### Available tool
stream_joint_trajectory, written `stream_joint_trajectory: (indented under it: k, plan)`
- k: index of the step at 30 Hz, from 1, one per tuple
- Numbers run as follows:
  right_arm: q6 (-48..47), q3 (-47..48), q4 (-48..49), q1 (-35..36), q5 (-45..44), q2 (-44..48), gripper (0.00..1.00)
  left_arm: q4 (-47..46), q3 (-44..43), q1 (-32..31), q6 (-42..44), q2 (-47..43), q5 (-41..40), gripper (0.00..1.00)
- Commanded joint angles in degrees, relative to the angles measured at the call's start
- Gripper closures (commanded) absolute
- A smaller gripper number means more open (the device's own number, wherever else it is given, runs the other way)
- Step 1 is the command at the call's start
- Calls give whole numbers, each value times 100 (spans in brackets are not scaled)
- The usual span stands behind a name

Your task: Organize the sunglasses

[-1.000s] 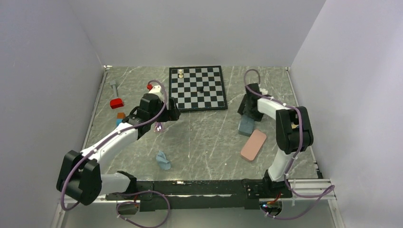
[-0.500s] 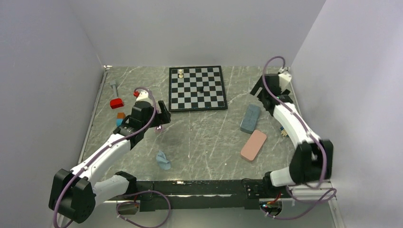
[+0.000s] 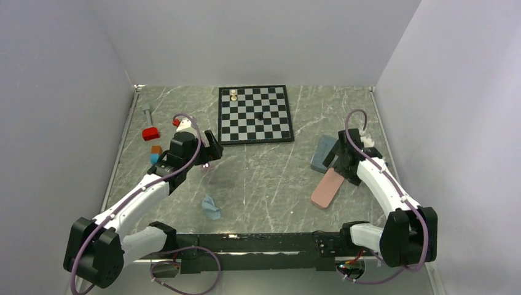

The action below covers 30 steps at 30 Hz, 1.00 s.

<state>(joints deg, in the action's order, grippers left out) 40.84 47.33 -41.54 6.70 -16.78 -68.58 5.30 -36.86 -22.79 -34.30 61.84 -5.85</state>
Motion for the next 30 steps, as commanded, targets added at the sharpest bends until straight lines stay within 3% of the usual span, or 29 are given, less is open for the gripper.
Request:
stream_joint_trajectory:
  k: [1, 7, 12, 19, 22, 25, 30]
  plan:
    - [433, -582, -299, 31, 677, 254, 0, -75, 0, 20, -2, -255, -111, 1]
    - [365, -1211, 716, 98, 1608, 31, 0, -165, -35, 20, 0, -123, 153, 1]
    - [346, -1149, 707, 451, 1208, -433, 2, -104, -112, 20, 27, 14, 185, 1]
    - [512, -593, -227, 1091, 358, -483, 30, -77, -146, 20, 79, 57, 220, 1]
    - [811, -373, -816, 1496, -16, -212, 42, -250, -152, 20, 304, 114, 637, 1]
    - [998, -154, -1218, 1632, -305, 170, 47, -421, -197, 20, 372, 224, 1194, 1]
    - [-164, 178, -309, 1642, 522, 1067, 57, -670, -321, 20, 466, 392, 1991, 1]
